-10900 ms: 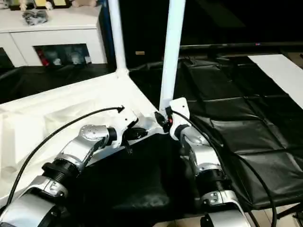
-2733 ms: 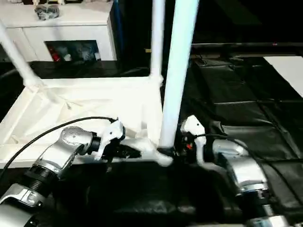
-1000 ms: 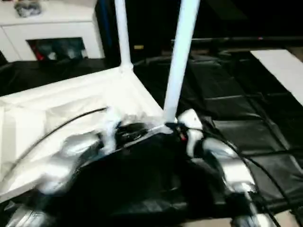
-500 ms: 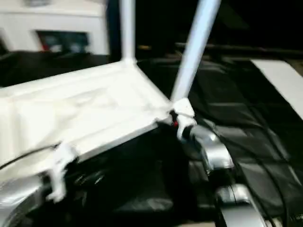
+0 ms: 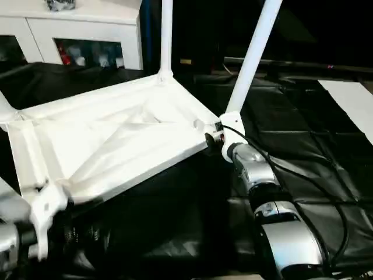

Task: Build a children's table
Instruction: Rotate table base

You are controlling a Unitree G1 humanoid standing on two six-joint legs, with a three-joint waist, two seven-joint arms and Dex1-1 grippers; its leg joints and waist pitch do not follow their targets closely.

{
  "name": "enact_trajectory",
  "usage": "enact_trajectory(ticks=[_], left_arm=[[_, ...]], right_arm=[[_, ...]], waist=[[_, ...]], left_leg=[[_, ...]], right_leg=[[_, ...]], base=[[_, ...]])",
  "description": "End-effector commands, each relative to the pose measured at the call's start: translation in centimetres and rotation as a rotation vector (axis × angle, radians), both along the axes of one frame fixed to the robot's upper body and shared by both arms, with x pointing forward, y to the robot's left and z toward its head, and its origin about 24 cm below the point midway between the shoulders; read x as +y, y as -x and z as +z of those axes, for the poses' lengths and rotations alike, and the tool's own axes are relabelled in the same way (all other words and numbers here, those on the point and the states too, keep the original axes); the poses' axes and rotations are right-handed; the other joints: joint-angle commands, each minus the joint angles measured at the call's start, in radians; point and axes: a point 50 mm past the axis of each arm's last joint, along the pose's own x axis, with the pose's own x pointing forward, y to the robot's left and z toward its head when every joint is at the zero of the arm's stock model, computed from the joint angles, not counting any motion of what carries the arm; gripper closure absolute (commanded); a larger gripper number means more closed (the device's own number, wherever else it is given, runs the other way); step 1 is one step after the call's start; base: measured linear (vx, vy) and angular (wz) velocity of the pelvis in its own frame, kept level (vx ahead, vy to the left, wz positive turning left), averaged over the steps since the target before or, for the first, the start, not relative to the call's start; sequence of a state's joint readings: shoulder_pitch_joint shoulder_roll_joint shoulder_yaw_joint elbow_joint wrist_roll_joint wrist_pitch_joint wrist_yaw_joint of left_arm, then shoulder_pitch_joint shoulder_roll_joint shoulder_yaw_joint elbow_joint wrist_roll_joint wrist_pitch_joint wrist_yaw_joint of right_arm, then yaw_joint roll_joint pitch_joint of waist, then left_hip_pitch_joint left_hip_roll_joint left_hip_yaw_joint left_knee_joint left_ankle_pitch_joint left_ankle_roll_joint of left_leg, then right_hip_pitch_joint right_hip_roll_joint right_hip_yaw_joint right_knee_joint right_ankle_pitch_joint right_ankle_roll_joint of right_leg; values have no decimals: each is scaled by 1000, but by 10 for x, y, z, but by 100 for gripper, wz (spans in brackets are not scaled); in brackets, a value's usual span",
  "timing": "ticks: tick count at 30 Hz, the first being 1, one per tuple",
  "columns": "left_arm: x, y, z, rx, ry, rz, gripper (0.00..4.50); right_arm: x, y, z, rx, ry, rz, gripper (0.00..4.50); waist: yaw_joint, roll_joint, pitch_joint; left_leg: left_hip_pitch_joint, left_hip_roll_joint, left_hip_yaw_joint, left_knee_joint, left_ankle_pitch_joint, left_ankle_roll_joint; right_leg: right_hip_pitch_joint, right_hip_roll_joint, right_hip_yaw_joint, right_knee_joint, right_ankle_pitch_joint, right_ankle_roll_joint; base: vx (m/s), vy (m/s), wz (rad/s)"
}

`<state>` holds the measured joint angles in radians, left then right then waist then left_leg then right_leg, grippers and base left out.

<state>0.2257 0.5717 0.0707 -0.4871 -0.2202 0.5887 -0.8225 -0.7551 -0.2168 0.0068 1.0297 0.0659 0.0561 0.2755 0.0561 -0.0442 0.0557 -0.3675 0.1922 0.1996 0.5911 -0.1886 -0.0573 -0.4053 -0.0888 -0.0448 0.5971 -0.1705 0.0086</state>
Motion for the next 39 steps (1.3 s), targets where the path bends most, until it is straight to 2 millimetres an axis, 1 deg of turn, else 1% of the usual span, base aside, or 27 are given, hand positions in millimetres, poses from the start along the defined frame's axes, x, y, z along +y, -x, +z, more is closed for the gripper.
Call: enact_trajectory(ticks=[1, 2, 3, 4, 5, 6, 7, 8, 9, 10, 13, 14, 15, 16, 17, 18, 19, 20, 23, 28, 30, 34, 35, 37, 38, 39], left_arm=[[8, -9, -1, -3, -71, 52, 90], [9, -11, -2, -5, -87, 61, 65], [10, -12, -3, -8, -98, 69, 54], [10, -14, -4, -15, -108, 74, 51], [10, -15, -5, -18, -114, 76, 51], [9, -17, -5, -23, -123, 72, 44], [9, -19, -6, -37, -143, 73, 28], [9, -21, -7, -47, -161, 76, 12], [9, -24, -8, -61, -182, 79, 6], [9, -25, -8, -68, -191, 79, 8], [5, -33, -10, -84, -208, 73, 4], [4, -36, -10, -97, -211, 78, 4], [3, -39, -10, -110, -218, 84, 4], [3, -41, -10, -119, -223, 87, 4], [5, -47, -8, -155, -249, 109, 4], [5, -47, -8, -155, -249, 109, 4], [7, -53, -6, -189, -269, 130, 4], [8, -56, -4, -208, -276, 144, 4], [11, -63, -1, -240, -286, 184, 4], [17, -67, -6, -249, -373, 185, 4], [20, -70, -8, -267, -424, 188, 4], [20, -73, -8, -297, -453, 207, 4], [19, -74, -8, -305, -457, 207, 4], [19, -74, -8, -320, -466, 213, 4], [20, -74, -8, -328, -471, 218, 4], [21, -75, -7, -345, -476, 238, 4]], right_arm=[[-12, 0, -2, 8, 31, -43, 105], [-14, 0, -2, 7, 35, -48, 105], [-15, 0, -2, 5, 36, -52, 105], [-16, 0, -2, 3, 35, -55, 105], [-16, 0, -1, 1, 35, -57, 105], [-17, 0, -1, -2, 36, -60, 105], [-18, -1, 0, -5, 39, -62, 105], [-18, -1, 0, -9, 41, -63, 105], [-18, -1, 1, -13, 43, -63, 105], [-18, -1, 1, -14, 43, -63, 105], [-17, -2, 2, -22, 48, -58, 105], [-16, -3, 3, -24, 49, -56, 105], [-16, -3, 3, -27, 50, -54, 105], [-15, -3, 3, -28, 51, -52, 105], [-14, -4, 4, -32, 53, -48, 105], [-14, -4, 4, -32, 53, -48, 105], [-13, -4, 5, -35, 53, -45, 105], [-12, -5, 5, -37, 53, -43, 105], [-11, -5, 5, -40, 56, -35, 105], [-11, -4, 4, -42, 63, -19, 105], [-10, -3, 4, -49, 58, 3, 105], [-12, -1, 3, -54, 52, 10, 105], [-12, -1, 3, -55, 50, 10, 105], [-13, 0, 3, -58, 47, 12, 105], [-14, 1, 3, -59, 46, 13, 105], [-14, 1, 2, -60, 44, 17, 105]], waist=[[-8, 26, -53], [-7, 30, -54], [-8, 26, -54], [-8, 26, -54], [-9, 32, -55], [-11, 33, -55], [-11, 31, -56], [-11, 32, -57], [-12, 31, -58], [-13, 31, -59], [-18, 29, -61], [-19, 29, -61], [-21, 27, -61], [-21, 28, -62], [-21, 27, -63], [-21, 28, -62], [-21, 28, -63], [-22, 28, -63], [-22, 29, -63], [-22, 30, -66], [-23, 29, -66], [-23, 30, -65], [-22, 32, -65], [-22, 30, -65], [-22, 32, -65], [-22, 31, -65]], left_leg=[[23, 32, -17, -82, -382, -55], [25, 29, -17, -81, -391, -56], [20, 30, -19, -81, -389, -54], [19, 30, -20, -81, -386, -53], [19, 29, -21, -81, -386, -53], [22, 28, -20, -79, -389, -53], [22, 28, -19, -77, -388, -50], [16, 28, -21, -78, -372, -46], [16, 28, -20, -78, -368, -44], [18, 28, -20, -76, -360, -41], [14, 28, -19, -73, -334, -32], [14, 28, -18, -72, -330, -30], [13, 27, -17, -71, -331, -29], [13, 27, -17, -69, -327, -28], [10, 27, -18, -69, -317, -26], [11, 26, -17, -69, -318, -22], [14, 26, -16, -68, -321, -22], [11, 26, -17, -68, -321, -22], [11, 27, -18, -68, -319, -27], [11, 28, -19, -67, -312, -22], [10, 28, -18, -66, -312, -17], [11, 28, -17, -65, -311, -17], [12, 28, -18, -66, -314, -18], [11, 28, -18, -66, -317, -20], [11, 29, -19, -66, -316, -20], [11, 28, -18, -66, -318, -19]], right_leg=[[13, -31, 33, -71, -334, -148], [14, -30, 32, -70, -335, -153], [19, -31, 32, -70, -339, -152], [20, -32, 31, -69, -341, -152], [19, -32, 31, -69, -341, -152], [17, -30, 31, -71, -346, -154], [17, -30, 31, -72, -343, -156], [22, -32, 31, -68, -331, -159], [22, -32, 30, -68, -329, -160], [21, -32, 31, -67, -316, -166], [25, -33, 31, -61, -285, -185], [24, -32, 31, -60, -283, -191], [23, -31, 31, -60, -287, -192], [24, -33, 32, -59, -287, -193], [27, -34, 31, -58, -282, -192], [24, -31, 31, -61, -288, -190], [22, -31, 31, -60, -287, -191], [24, -31, 31, -60, -289, -191], [24, -31, 30, -57, -286, -193], [24, -31, 30, -55, -264, -199], [24, -32, 30, -56, -259, -203], [24, -32, 31, -55, -256, -210], [24, -32, 30, -55, -264, -210], [24, -33, 30, -56, -269, -209], [24, -32, 30, -56, -266, -207], [23, -32, 30, -57, -267, -207]], base=[[0, 0, 0], [0, 0, 0], [0, 0, 0], [0, 0, 0], [0, 0, 0], [0, 0, 0], [0, 0, 0], [0, 0, 0], [0, 0, 0], [0, 0, 0], [0, 0, 0], [0, 0, 0], [0, 0, 0], [0, 0, 0], [0, 0, 0], [0, 0, 0], [0, 0, 0], [0, 0, 0], [0, 0, 0], [0, 0, 0], [0, 0, 0], [0, 0, 0], [0, 0, 0], [0, 0, 0], [0, 0, 0], [0, 0, 0]])
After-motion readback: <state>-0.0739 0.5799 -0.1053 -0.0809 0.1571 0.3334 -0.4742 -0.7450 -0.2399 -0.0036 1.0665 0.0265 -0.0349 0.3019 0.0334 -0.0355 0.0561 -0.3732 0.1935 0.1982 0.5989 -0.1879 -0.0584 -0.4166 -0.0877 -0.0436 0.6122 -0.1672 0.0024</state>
